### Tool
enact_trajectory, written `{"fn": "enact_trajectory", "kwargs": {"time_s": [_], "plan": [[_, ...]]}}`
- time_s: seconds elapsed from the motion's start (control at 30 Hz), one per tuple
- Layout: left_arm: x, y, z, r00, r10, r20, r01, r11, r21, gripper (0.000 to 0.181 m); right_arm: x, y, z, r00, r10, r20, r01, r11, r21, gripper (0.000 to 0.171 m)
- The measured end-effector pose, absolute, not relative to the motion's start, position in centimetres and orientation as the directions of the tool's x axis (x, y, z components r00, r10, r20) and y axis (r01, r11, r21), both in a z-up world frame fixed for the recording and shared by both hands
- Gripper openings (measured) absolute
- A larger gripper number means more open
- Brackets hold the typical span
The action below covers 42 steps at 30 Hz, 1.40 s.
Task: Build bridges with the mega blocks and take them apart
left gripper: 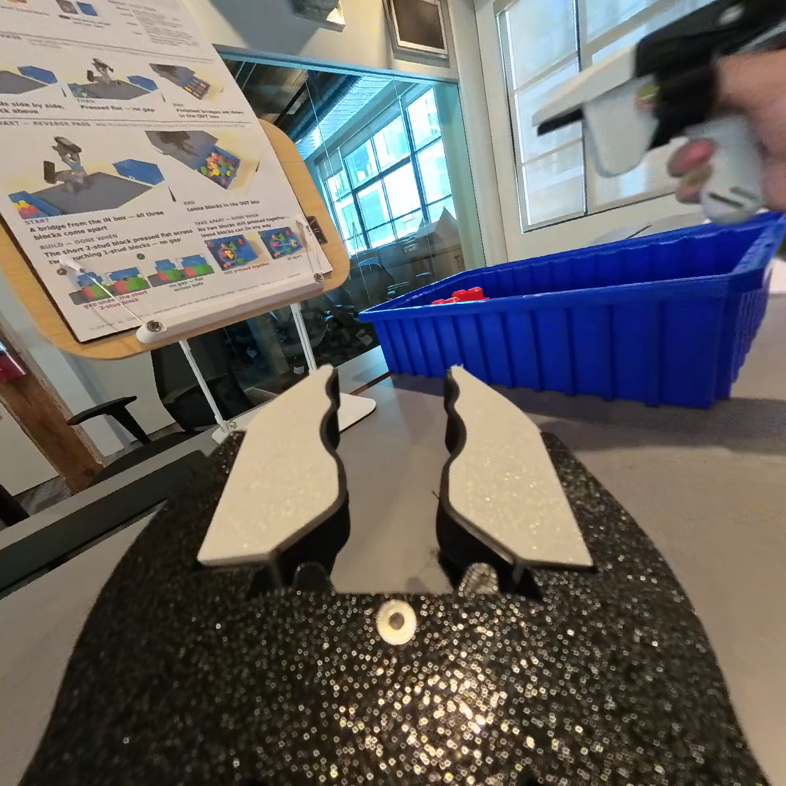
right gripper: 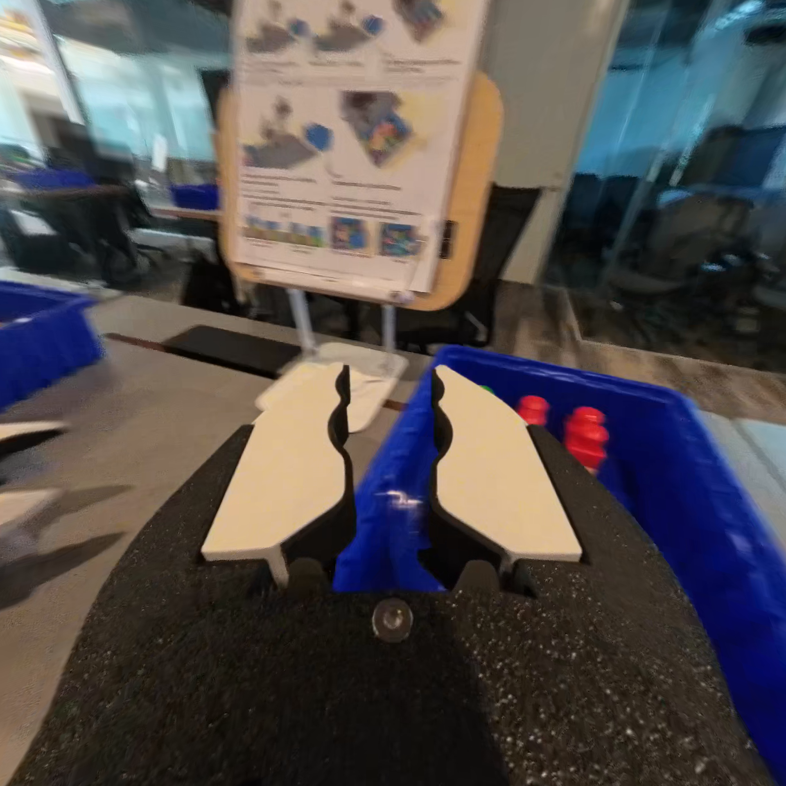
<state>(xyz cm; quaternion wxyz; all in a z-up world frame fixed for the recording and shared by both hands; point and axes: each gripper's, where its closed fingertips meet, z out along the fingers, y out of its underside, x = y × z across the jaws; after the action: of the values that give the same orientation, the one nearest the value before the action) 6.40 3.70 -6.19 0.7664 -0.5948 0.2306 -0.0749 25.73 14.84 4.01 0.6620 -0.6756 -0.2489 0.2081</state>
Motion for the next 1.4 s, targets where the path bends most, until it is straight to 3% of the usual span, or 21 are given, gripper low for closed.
{"fn": "enact_trajectory", "kwargs": {"time_s": [0.07,0.23,0.5,0.6,0.67,0.8,0.93,1.3,1.4], "plan": [[6.6,3.9,-6.3,0.881,-0.395,-0.259,-0.155,0.276,-0.949,0.047,28.1,18.6,4.2,0.802,0.595,0.052,0.098,-0.046,-0.994,0.028],[6.6,4.3,-6.4,0.881,-0.408,-0.238,-0.139,0.258,-0.956,0.047,32.2,28.0,-1.6,0.836,0.544,0.068,0.319,-0.382,-0.867,0.035],[6.8,4.3,-6.6,0.872,-0.431,-0.23,-0.131,0.247,-0.96,0.047,34.3,36.5,-9.9,0.887,0.461,-0.001,0.379,-0.729,-0.57,0.062],[6.8,4.3,-6.7,0.871,-0.435,-0.228,-0.131,0.243,-0.961,0.047,34.2,37.4,-11.8,0.889,0.458,-0.016,0.394,-0.783,-0.482,0.064],[6.8,4.4,-6.7,0.871,-0.439,-0.221,-0.125,0.237,-0.963,0.047,34.5,37.7,-12.8,0.891,0.454,0.008,0.414,-0.805,-0.426,0.061],[6.7,4.5,-6.8,0.872,-0.45,-0.193,-0.101,0.221,-0.97,0.047,36.2,37.8,-13.9,0.878,0.464,0.118,0.476,-0.819,-0.319,0.036],[6.2,4.7,-6.9,0.877,-0.455,-0.153,-0.065,0.203,-0.977,0.047,37.1,36.0,-13.4,0.851,0.513,0.111,0.524,-0.813,-0.255,0.035],[6.1,4.8,-6.9,0.875,-0.47,-0.117,-0.032,0.186,-0.982,0.046,35.8,24.1,-13.2,0.678,0.734,0.044,0.72,-0.651,-0.24,0.035],[6.1,4.8,-6.9,0.876,-0.47,-0.111,-0.026,0.183,-0.983,0.046,35.3,23.3,-13.3,0.652,0.757,0.033,0.735,-0.621,-0.274,0.045]]}}
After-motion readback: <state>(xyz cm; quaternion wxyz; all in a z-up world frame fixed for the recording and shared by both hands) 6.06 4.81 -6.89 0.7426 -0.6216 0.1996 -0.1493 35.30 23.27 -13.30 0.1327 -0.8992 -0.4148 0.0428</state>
